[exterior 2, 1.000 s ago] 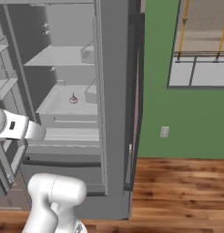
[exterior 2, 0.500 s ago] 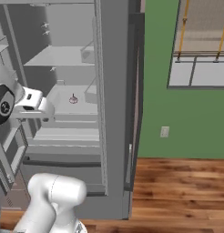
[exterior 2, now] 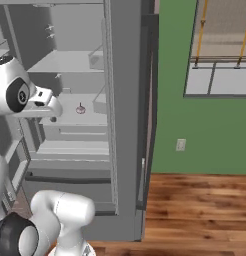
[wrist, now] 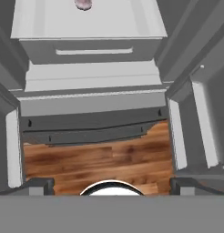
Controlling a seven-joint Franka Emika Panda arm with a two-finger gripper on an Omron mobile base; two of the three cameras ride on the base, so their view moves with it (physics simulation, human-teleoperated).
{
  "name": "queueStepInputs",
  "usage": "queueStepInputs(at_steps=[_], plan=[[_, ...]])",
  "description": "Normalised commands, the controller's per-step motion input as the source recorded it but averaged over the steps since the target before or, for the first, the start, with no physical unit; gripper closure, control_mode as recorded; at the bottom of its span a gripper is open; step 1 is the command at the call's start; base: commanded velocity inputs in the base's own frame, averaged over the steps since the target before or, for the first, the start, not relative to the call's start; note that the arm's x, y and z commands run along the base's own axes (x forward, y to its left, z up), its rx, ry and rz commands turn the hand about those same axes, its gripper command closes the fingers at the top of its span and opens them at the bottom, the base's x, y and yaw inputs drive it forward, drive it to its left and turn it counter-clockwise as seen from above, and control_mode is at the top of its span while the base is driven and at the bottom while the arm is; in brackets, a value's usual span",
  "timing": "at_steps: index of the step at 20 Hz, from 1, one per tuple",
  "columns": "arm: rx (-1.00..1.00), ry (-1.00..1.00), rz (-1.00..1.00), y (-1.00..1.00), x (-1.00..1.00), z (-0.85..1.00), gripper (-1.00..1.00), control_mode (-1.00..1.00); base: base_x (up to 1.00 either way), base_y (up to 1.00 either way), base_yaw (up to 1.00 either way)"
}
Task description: Retrieve the bottle and the shaker from the cabinet and place them next to the mixing bowl on the counter. Then add garlic from the fridge to the mixing bowl.
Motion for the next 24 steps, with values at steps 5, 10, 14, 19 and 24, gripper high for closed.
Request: queueStepInputs(at_steps=[5,10,14,19,24], plan=[[0.11,0.0,0.08,-0.4,0.7,0.0,-1.0,-1.0,0.0,0.0,0.0],[0.01,0.0,-0.05,0.03,0.28,-0.05,-1.0,-1.0,0.0,0.0,0.0],[0.01,-0.09,-0.08,0.21,0.29,-0.42,-1.0,-1.0,0.0,0.0,0.0],[0.11,-0.27,-0.01,0.35,0.37,-0.53,-1.0,-1.0,0.0,0.0,0.0],[0.07,-0.1,0.01,0.25,0.59,-0.17,-1.0,-1.0,0.0,0.0,0.0]])
